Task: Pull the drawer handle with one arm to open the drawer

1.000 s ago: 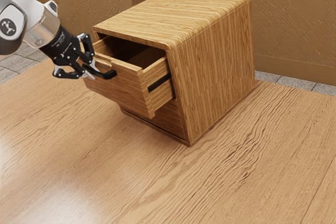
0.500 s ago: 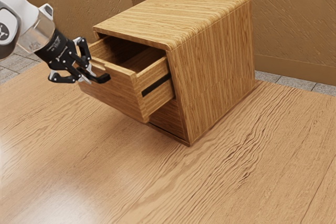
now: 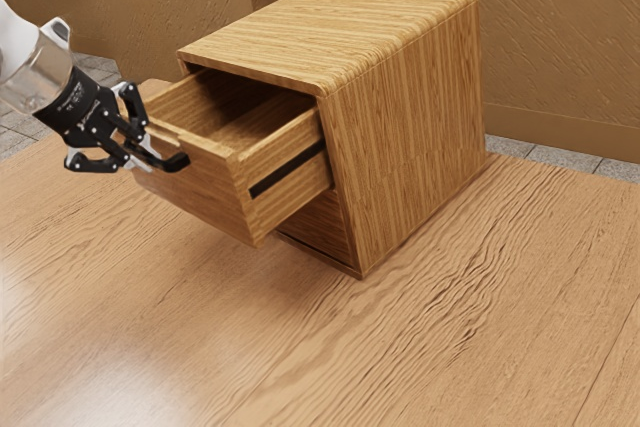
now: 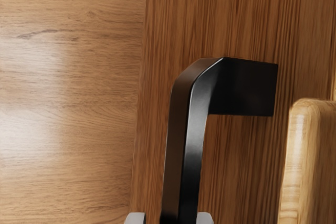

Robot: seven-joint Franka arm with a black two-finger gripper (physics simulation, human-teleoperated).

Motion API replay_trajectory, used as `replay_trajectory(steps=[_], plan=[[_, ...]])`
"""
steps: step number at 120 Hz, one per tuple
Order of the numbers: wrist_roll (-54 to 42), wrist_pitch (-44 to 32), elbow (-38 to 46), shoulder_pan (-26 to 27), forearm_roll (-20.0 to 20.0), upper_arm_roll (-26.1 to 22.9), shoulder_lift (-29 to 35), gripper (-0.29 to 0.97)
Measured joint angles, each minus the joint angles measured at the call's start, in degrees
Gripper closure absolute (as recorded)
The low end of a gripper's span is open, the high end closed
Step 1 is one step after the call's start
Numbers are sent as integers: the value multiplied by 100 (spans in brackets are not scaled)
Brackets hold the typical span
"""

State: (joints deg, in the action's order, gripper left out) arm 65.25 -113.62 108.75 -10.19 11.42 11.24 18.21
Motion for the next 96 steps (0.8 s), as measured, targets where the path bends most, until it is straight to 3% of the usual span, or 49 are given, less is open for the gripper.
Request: replay_trajectory(steps=[96], plan=[[23, 52, 921, -168, -56, 10, 1015, 66]])
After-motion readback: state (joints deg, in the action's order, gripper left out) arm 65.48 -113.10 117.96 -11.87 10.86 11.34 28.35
